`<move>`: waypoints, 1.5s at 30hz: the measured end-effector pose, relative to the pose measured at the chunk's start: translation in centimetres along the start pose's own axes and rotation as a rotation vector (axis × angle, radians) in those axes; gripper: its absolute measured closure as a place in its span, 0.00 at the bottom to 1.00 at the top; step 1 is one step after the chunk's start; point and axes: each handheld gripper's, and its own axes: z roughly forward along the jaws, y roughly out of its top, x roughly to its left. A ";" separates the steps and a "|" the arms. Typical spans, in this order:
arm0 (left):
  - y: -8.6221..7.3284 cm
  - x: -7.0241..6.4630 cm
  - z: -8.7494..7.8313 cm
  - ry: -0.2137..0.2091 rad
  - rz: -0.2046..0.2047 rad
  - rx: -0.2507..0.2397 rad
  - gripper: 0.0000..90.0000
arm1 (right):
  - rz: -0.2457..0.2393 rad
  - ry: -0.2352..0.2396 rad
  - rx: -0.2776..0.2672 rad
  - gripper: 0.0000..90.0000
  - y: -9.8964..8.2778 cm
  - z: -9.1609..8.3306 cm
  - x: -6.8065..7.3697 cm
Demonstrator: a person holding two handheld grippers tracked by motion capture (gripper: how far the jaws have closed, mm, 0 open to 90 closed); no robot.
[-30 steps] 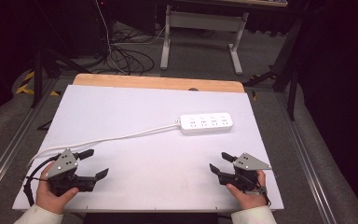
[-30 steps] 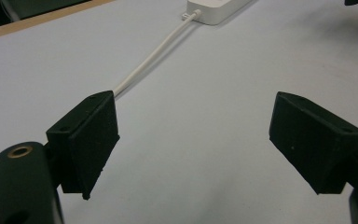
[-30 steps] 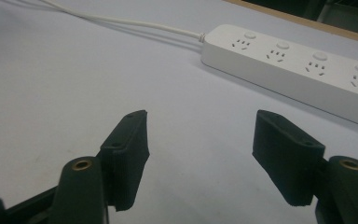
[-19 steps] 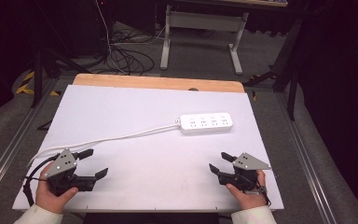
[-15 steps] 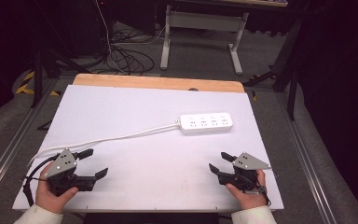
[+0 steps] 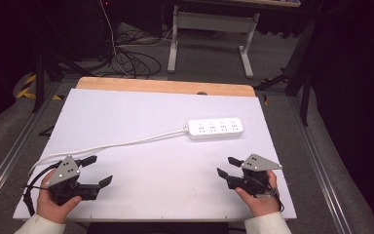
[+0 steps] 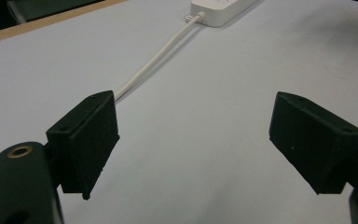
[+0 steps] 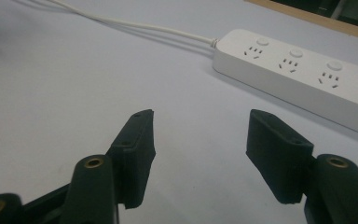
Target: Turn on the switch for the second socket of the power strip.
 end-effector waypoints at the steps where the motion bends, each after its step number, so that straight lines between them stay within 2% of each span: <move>1: 0.0 0.0 0.0 -0.001 -0.001 0.000 0.18 | 0.001 0.001 0.001 0.47 0.2 0.0 -0.1; 17: 0.0 -0.1 0.0 0.001 0.002 0.001 0.18 | 0.011 0.004 -0.007 0.47 2.9 0.1 -0.8; 20: 0.0 -0.1 0.0 0.001 0.000 0.000 0.18 | 0.003 0.006 -0.006 0.48 3.5 0.5 -1.1; 23: 0.0 -0.1 0.0 0.002 0.002 0.002 0.18 | -0.025 0.001 0.019 0.48 4.2 1.2 -1.3; 28: 0.0 0.0 0.0 0.004 0.000 0.004 0.18 | -0.033 0.001 0.011 0.50 5.0 1.6 -1.5; 31: 0.0 0.0 0.0 0.004 -0.001 0.003 0.18 | -0.040 0.001 0.008 0.56 5.4 1.6 -1.7; 34: 0.0 -0.1 0.0 0.003 -0.002 0.004 0.18 | -0.042 0.032 0.002 0.84 6.0 1.5 -1.9; 37: 0.0 0.0 0.1 0.005 -0.001 0.005 0.18 | -0.051 0.021 0.028 0.98 6.8 1.6 -2.2; 45: -0.1 0.0 0.1 0.007 -0.006 0.009 0.18 | -0.027 -0.007 0.054 1.00 8.9 3.0 -3.7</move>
